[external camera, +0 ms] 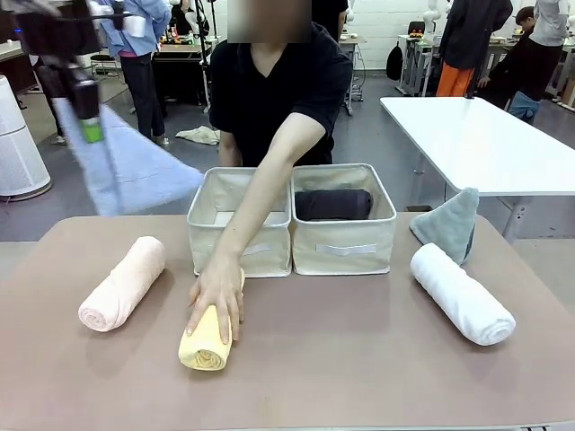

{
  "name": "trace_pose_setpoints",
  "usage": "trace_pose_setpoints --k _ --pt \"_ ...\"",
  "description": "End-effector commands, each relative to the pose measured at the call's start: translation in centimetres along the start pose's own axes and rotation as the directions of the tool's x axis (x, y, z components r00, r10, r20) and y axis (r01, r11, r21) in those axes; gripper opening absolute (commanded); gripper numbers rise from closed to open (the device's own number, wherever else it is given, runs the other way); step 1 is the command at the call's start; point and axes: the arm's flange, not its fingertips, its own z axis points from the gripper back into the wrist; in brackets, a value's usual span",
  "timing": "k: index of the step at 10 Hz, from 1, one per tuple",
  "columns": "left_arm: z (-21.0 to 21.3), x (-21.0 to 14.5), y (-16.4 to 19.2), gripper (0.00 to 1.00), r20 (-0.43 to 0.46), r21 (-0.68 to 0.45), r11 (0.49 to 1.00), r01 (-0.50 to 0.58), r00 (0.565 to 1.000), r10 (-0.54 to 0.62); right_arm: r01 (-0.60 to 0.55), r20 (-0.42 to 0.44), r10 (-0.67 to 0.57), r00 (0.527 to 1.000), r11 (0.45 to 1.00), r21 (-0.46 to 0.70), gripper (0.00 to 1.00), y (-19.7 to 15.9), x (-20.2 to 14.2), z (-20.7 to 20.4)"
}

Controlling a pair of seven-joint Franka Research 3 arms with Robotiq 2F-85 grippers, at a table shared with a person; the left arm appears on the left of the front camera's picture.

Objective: Sort the towels based on their folding style.
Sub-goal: Pick up one triangle-folded towel and place it in the left Fabric basket.

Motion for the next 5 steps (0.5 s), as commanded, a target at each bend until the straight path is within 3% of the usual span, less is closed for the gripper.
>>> trace_pose_setpoints --k 1,3,5 --pt "-1.7 -10.6 2.9 0.17 -0.003 0.062 0.997 -0.045 0.999 0.046 -0.001 0.000 0.001 1.000 1.000 0.006 1.00 0.0 0.0 -0.1" --pt "-3.6 -15.5 4.2 0.17 0.018 0.045 0.988 -0.147 0.989 0.147 -0.001 0.000 0.001 1.000 1.000 0.006 1.00 0.0 0.0 -0.1" --pt "-3.6 -15.9 3.9 0.17 0.035 0.058 0.982 -0.181 0.983 0.179 -0.001 0.000 0.001 1.000 1.000 0.006 1.00 0.0 0.0 -0.1"
